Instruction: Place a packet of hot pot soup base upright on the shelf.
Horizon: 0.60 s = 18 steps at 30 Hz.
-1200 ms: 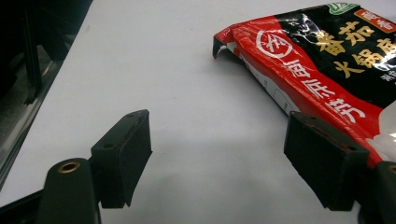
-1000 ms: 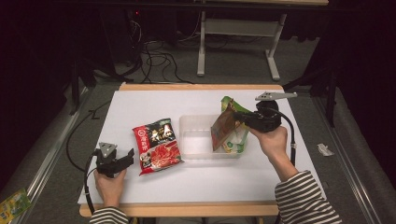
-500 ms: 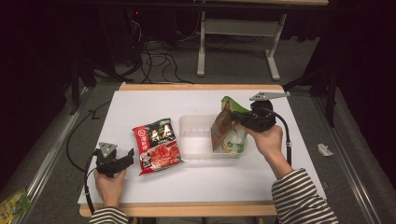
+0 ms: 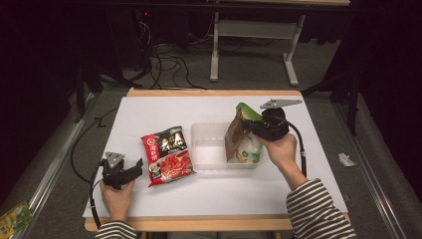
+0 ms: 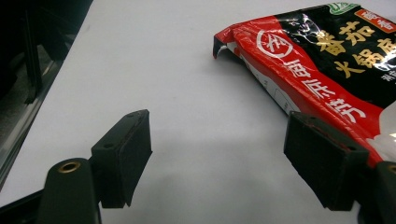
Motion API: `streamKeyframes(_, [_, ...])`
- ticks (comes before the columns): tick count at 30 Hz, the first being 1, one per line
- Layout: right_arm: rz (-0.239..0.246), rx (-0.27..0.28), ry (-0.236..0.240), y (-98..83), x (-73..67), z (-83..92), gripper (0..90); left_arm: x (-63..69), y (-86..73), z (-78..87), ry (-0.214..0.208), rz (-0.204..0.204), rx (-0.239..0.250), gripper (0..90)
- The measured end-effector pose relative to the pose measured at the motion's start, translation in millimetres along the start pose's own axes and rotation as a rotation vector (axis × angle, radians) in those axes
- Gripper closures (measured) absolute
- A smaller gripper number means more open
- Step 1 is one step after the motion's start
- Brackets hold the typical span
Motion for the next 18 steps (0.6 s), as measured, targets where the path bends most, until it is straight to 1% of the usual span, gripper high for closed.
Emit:
streamKeyframes(3, [0.019,-0.011,-0.003,-2.3,-1.4,-3.4,90.0,0.0,0.0,0.4,-0.001,-0.001,0.000,23.8])
streamKeyframes(7, [0.016,-0.020,-0.005,-4.2,-2.4,-7.2,89.9,0.0,0.0,0.0,0.000,0.000,0.000,23.8])
streamKeyframes(11, [0.030,-0.027,-0.008,-5.5,-2.2,-10.3,89.9,0.0,-0.1,-0.1,0.000,0.000,-0.003,23.8])
streamKeyframes(15, [0.042,-0.024,-0.015,-5.8,-2.8,-12.6,89.4,-0.1,0.0,0.0,0.000,0.000,0.000,23.7])
streamKeyframes(18, [0.049,-0.016,-0.020,-5.8,-2.0,-11.3,86.7,-0.1,-0.2,-0.2,-0.003,0.002,-0.003,23.7])
Point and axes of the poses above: each handheld gripper's, and its own axes: z roughly backward along the jaws, y roughly out of its top, x roughly to its right, the point moved 7 cm from there along -z, roughly forward along the jaws, and after that the axes turned 9 degrees about x, right-handed, at the moved point
